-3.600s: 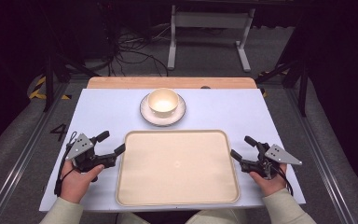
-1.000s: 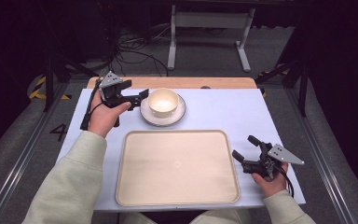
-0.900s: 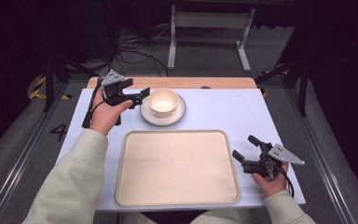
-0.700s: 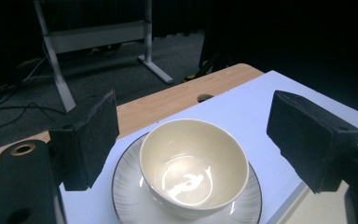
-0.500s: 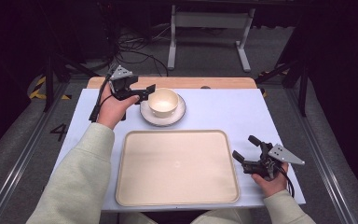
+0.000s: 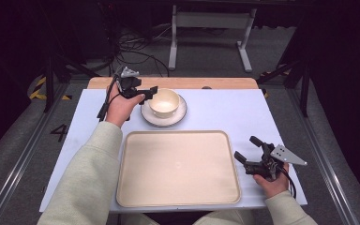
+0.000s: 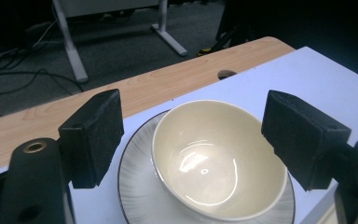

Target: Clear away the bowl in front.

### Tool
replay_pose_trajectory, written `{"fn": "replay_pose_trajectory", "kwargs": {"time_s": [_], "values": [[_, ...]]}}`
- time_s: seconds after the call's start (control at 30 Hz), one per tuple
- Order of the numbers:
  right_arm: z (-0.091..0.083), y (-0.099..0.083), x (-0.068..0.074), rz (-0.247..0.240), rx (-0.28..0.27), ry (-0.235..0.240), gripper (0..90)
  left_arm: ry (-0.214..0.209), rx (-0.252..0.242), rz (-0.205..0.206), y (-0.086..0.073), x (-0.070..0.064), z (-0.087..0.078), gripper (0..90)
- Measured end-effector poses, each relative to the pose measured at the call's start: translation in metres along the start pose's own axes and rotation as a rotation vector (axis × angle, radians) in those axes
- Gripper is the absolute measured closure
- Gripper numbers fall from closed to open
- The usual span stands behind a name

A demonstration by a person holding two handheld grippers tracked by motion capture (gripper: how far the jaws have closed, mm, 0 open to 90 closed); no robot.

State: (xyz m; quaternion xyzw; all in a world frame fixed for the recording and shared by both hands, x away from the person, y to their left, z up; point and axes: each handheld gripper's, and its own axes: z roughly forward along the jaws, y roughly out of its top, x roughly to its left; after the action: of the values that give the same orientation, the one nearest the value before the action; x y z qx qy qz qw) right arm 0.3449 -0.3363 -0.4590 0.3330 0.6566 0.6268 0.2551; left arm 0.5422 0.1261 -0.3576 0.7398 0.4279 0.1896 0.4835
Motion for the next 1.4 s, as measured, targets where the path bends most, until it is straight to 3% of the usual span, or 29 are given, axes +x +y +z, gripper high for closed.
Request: {"fn": "replay_pose_trajectory", "kwargs": {"time_s": [0.1, 0.23, 0.33, 0.43, 0.63, 0.77, 0.8, 0.83, 0.87, 0.9, 1.03, 1.17, 1.4], "values": [[0.0, 0.0, 0.0, -0.005, 0.0, -0.002, 4.4, -0.002, 0.031, -0.015, -0.001, 0.002, 0.005, 23.2], [0.0, 0.0, 0.0, -0.006, 0.001, -0.003, 4.6, -0.001, 0.088, -0.069, -0.003, 0.006, 0.013, 24.6], [0.0, 0.0, 0.001, -0.009, 0.003, -0.003, 4.9, 0.031, 0.109, -0.108, -0.004, 0.008, 0.017, 26.2], [0.001, 0.0, 0.001, -0.01, 0.005, -0.003, 5.0, 0.019, 0.142, -0.128, -0.008, 0.01, 0.024, 28.1], [0.001, 0.0, 0.001, -0.01, 0.005, -0.008, 5.0, 0.032, 0.218, -0.13, -0.014, 0.01, 0.038, 27.0], [0.001, 0.0, 0.001, -0.012, 0.007, -0.011, 5.0, 0.024, 0.233, -0.134, -0.017, 0.009, 0.044, 26.8], [0.001, 0.0, 0.001, -0.011, 0.007, -0.013, 5.1, 0.048, 0.223, -0.102, -0.019, 0.009, 0.048, 19.4], [0.001, 0.0, 0.001, -0.011, 0.007, -0.013, 5.1, 0.048, 0.223, -0.102, -0.019, 0.009, 0.048, 20.6], [0.001, 0.0, 0.001, -0.011, 0.007, -0.013, 5.1, 0.084, 0.224, -0.092, -0.02, 0.008, 0.05, 20.6], [0.0, 0.0, 0.001, -0.012, 0.005, -0.014, 5.1, 0.094, 0.225, -0.094, -0.02, 0.008, 0.052, 21.9], [0.0, 0.0, 0.001, -0.01, 0.003, -0.015, 5.1, 0.086, 0.251, -0.073, -0.024, 0.009, 0.057, 22.8], [0.0, 0.0, 0.001, -0.006, 0.003, -0.014, 5.3, 0.074, 0.27, -0.114, -0.026, 0.009, 0.06, 27.5], [0.0, 0.0, 0.001, -0.006, 0.004, -0.015, 5.3, 0.059, 0.305, -0.12, -0.027, 0.005, 0.065, 35.0]]}}
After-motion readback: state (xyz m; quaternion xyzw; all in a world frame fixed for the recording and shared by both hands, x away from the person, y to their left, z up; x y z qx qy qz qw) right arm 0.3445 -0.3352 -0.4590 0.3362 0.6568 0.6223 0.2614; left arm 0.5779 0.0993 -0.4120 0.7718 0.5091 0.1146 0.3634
